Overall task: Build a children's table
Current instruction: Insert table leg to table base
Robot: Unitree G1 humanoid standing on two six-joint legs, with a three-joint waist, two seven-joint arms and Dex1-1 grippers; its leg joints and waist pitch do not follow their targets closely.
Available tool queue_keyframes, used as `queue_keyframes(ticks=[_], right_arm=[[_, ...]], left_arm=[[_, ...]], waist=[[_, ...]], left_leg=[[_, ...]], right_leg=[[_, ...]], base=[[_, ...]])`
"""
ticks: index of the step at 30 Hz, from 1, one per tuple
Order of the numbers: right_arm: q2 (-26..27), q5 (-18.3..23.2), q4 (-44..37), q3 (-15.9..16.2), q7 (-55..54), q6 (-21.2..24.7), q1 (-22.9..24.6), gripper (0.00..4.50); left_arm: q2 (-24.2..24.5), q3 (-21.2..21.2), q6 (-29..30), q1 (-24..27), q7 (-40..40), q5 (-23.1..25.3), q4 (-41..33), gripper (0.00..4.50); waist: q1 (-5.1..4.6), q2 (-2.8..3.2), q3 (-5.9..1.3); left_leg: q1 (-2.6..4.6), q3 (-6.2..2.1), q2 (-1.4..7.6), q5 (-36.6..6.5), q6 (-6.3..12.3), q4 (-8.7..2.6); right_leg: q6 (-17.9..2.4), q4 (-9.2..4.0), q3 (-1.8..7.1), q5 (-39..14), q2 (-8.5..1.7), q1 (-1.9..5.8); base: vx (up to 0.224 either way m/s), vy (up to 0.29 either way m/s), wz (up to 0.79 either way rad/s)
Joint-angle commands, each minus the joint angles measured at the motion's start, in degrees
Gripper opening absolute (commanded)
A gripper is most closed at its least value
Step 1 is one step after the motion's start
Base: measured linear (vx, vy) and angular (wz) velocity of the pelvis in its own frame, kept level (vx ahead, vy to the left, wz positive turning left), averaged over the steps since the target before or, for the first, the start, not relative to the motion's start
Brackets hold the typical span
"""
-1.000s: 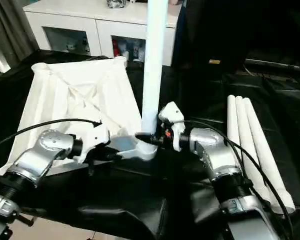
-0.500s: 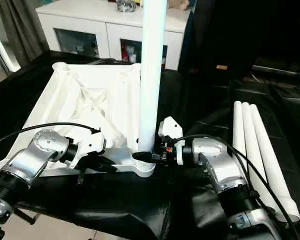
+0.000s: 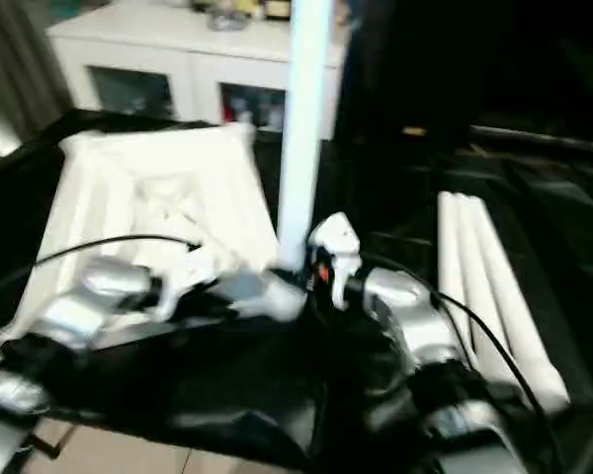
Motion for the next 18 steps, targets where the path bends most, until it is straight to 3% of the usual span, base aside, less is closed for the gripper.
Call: queue_keyframes(ticks=[1,2,3,4,5,6,7,8,9,10,11,13,16,18], right_arm=[[-0.96,-3.78,9.06,-1.24,-6.81,4.06,2.81,1.88],[1.59,-3.40,14.23,-2.53,-13.92,3.98,-0.33,1.88],[2.06,-3.34,15.18,-2.77,-15.20,3.93,-0.93,1.88],[2.62,-3.26,16.33,-3.06,-16.73,3.86,-1.65,1.88],[3.78,-2.89,18.64,-3.97,-19.78,3.87,-3.18,1.88],[4.72,-2.66,20.49,-4.64,-22.19,3.83,-4.47,1.88],[5.67,-2.62,22.27,-5.17,-24.49,3.69,-5.75,1.88],[6.60,-2.71,24.24,-5.64,-26.82,3.36,-7.12,1.88],[6.65,-2.72,24.37,-5.66,-26.96,3.32,-7.20,1.88],[6.88,-2.97,24.86,-5.62,-27.79,3.19,-7.56,1.88],[7.22,-3.33,25.69,-5.62,-28.66,2.93,-8.07,1.88],[7.60,-3.89,26.60,-5.49,-29.74,2.69,-8.64,1.88],[8.05,-4.23,27.68,-5.42,-30.33,2.61,-9.35,1.88],[8.48,-5.34,29.82,-5.63,-31.12,1.93,-10.65,1.88]], left_arm=[[-1.31,1.41,0.58,-1.61,2.72,-0.29,0.19,0.00],[-5.21,2.53,3.98,-3.42,9.39,0.39,2.90,0.00],[-5.92,2.70,4.54,-3.72,10.57,0.54,3.34,0.00],[-6.78,2.90,5.22,-4.09,12.01,0.73,3.88,0.00],[-8.65,3.01,5.92,-4.67,14.87,1.19,4.71,0.00],[-10.31,2.93,6.14,-5.02,17.48,1.77,5.16,0.00],[-11.67,2.80,6.23,-5.29,19.30,2.14,5.56,0.00],[-13.59,2.53,6.51,-5.58,21.14,2.35,5.97,0.00],[-13.70,2.51,6.52,-5.61,21.24,2.36,6.01,0.00],[-14.25,2.49,6.63,-5.70,21.86,2.38,6.20,0.00],[-14.90,2.50,6.76,-5.90,22.66,2.52,6.63,0.00],[-15.38,2.59,6.81,-6.15,23.42,2.81,7.18,0.00],[-15.45,2.88,6.92,-6.35,23.76,3.13,7.62,0.00],[-14.97,3.32,7.06,-6.73,24.27,3.50,8.42,0.00]], waist=[[0.45,1.53,-1.52],[1.72,-1.38,-2.78],[1.80,-3.62,-2.92],[2.27,-3.56,-2.13],[3.47,-2.55,-2.98],[3.92,-1.27,-3.86],[2.78,-1.53,-4.11],[2.63,-0.80,-3.91],[2.49,-0.75,-3.93],[2.19,-1.14,-3.61],[1.98,-1.19,-3.30],[1.69,-1.09,-3.65],[1.59,-1.04,-4.01],[1.57,-1.02,-3.88]], left_leg=[[-3.09,-2.33,5.92,-54.35,-5.06,-12.75],[0.77,1.53,3.39,-45.27,-3.15,-10.34],[3.91,0.84,0.61,-35.06,-3.92,-3.75],[4.01,0.01,-1.17,-14.86,-0.21,5.01],[-3.81,-2.34,-0.12,-5.48,-0.07,0.79],[-3.22,-2.49,0.84,-4.45,-1.07,-1.99],[-0.97,-2.10,1.74,-8.17,-1.67,-3.43],[0.32,-1.30,1.85,-13.25,-1.62,-3.77],[0.59,-1.07,1.89,-15.55,-1.33,-3.89],[0.06,-0.78,1.75,-18.81,-0.74,-4.22],[-0.18,-0.91,1.70,-20.75,-0.81,-4.41],[0.03,-1.17,1.65,-22.56,-0.84,-4.39],[-0.67,-1.23,1.85,-19.01,-0.10,-4.88],[-0.60,-1.06,1.91,-18.89,0.04,-4.88]], right_leg=[[-4.86,5.26,1.27,-18.11,-1.76,4.37],[-4.15,4.82,5.47,-18.95,-1.81,0.39],[-2.78,-2.46,6.41,-37.66,-4.22,-4.09],[-1.36,-8.45,8.29,-61.43,-9.35,-5.51],[-1.66,-3.97,7.61,-49.90,-9.50,2.32],[-2.83,-3.12,7.02,-39.34,-7.47,2.01],[-5.75,-1.37,5.66,-23.42,-3.96,-0.33],[-9.59,-1.57,5.63,-16.58,-3.72,-0.88],[-11.04,-1.70,5.66,-16.16,-3.91,-0.79],[-11.41,-2.27,5.40,-18.83,-3.96,-0.49],[-10.59,-2.44,5.18,-22.38,-3.98,-0.52],[-8.08,-3.37,5.21,-28.18,-4.58,-0.70],[-8.01,-3.22,5.16,-23.78,-4.62,-0.05],[-8.73,-3.23,5.24,-22.69,-4.64,-0.33]], base=[[0.000,0.000,0.00],[0.000,0.000,0.00],[0.071,-0.111,0.15],[0.122,-0.047,-0.36],[0.122,-0.047,-0.36],[0.078,0.030,-0.32],[0.000,0.000,0.00],[0.000,0.000,0.00],[0.002,-0.027,0.19],[0.000,0.000,0.00],[0.000,0.000,0.00],[0.000,0.000,0.00],[0.000,0.000,0.00],[0.000,0.000,0.00]])
